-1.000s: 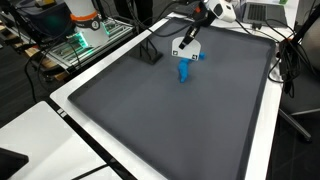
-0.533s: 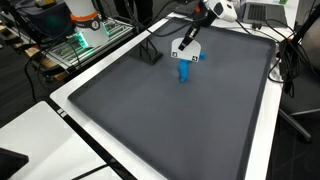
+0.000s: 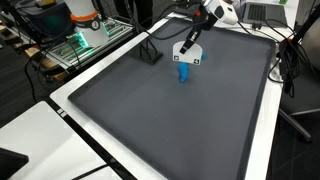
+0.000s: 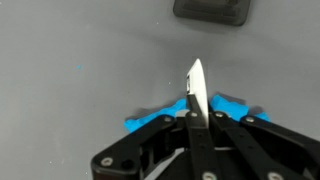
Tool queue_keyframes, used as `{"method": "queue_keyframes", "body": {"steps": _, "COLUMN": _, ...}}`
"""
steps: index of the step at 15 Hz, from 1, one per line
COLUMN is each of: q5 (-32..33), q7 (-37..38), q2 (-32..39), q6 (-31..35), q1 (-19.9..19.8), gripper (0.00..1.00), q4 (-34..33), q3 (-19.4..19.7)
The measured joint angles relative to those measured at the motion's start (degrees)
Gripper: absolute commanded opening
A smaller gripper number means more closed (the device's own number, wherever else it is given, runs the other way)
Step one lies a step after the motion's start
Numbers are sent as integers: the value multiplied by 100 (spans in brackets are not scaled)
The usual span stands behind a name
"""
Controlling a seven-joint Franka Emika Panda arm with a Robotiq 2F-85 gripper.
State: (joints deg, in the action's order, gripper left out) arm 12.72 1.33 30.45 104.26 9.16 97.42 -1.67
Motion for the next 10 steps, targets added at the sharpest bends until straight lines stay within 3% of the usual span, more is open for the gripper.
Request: {"method": "queue_keyframes", "body": {"steps": 10, "q5": 260, "q7": 7, "q2": 171, "q6": 326, "q1": 0, "gripper": 1, "q4": -49, "q3": 54}}
